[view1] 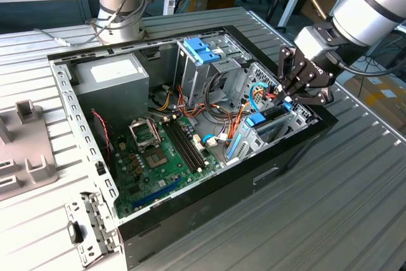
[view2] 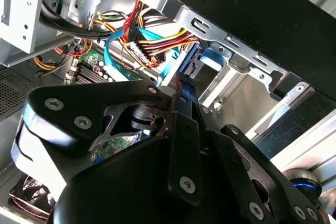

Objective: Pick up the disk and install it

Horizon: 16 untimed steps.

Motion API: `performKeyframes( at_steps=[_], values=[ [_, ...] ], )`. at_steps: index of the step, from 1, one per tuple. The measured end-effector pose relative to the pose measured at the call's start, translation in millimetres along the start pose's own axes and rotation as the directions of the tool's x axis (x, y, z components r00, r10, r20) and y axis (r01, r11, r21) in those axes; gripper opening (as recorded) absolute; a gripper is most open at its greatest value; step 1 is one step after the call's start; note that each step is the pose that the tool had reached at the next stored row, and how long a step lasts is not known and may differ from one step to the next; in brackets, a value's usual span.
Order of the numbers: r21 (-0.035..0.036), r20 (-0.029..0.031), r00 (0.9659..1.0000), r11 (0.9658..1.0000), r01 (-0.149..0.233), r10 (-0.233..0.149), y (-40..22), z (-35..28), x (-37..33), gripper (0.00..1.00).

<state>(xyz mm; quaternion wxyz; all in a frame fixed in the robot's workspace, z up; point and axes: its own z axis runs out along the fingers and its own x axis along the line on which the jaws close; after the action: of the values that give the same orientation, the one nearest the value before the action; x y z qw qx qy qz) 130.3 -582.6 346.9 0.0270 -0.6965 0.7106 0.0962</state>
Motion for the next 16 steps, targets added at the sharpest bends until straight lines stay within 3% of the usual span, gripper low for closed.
performKeyframes(
  at_steps=[11,16],
  values=[
    [-0.0006,0.0003,1.0000,1.0000,0.000,0.000,-0.6,5.6,1.1,0.11],
    [-0.0018,-0.0001,1.0000,1.0000,0.000,0.000,-1.0,8.3,6.2,0.11]
  ],
)
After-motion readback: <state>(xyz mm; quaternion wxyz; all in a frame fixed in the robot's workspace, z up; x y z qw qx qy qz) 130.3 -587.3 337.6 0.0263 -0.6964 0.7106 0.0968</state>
